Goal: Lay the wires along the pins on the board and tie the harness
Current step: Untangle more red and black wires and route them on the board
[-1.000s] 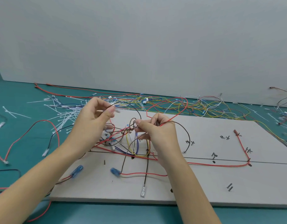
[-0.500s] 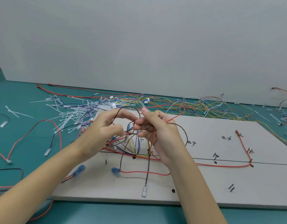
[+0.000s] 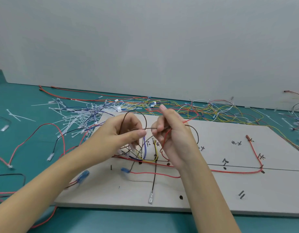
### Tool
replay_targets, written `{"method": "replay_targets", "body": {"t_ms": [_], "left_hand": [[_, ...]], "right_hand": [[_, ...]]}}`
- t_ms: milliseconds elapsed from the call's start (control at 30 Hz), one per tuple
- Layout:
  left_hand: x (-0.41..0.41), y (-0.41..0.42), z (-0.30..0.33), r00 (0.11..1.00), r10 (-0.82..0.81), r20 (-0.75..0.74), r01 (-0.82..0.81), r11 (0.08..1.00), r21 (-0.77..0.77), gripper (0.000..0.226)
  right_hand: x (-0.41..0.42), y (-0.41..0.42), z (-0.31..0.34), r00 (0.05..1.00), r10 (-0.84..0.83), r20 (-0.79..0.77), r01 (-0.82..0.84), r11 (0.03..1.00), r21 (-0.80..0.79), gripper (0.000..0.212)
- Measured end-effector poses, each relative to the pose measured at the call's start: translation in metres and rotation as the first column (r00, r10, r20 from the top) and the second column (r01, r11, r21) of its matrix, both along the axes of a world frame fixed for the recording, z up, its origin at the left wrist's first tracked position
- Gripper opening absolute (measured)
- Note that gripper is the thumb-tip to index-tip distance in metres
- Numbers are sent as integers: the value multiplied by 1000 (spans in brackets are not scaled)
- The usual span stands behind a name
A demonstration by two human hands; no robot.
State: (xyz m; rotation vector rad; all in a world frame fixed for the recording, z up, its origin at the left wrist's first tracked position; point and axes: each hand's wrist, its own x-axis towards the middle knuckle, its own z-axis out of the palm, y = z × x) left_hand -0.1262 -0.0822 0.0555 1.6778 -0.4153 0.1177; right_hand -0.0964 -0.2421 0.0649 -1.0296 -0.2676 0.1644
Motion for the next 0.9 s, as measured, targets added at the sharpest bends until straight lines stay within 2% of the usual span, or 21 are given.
{"method": "replay_targets", "body": {"t_ms": [67,200,333,433,567,667,800,900], "left_hand": [[0,3,3,1000,7,-14,-7,1000,-3,14],[0,10,8,999,19,-38,-15,996,93,7],[0,14,7,991,11,-135,13,984,176,7],[1,17,7,987,-1,-162,34,979,200,14],[1,27,9,963,-138,-230,174,974,146,31],[2,34,11,941,-210,-267,243,965,100,41],[4,33,8,966,-108,-235,136,985,107,29],[7,30,6,972,-28,-233,33,999,15,14]], "right_hand": [[2,-3,0,999,-27,-23,28,999,32,37],[5,-6,0,994,-50,-92,58,994,89,40],[6,-6,0,990,-41,-134,58,990,128,38],[6,-5,0,988,-38,-152,58,990,129,36],[8,-9,1,982,-40,-187,71,984,163,32],[8,-9,1,980,-65,-190,90,988,126,28],[6,-9,0,990,-42,-133,50,997,54,29],[3,-7,2,1000,-16,11,16,997,-81,25]]}}
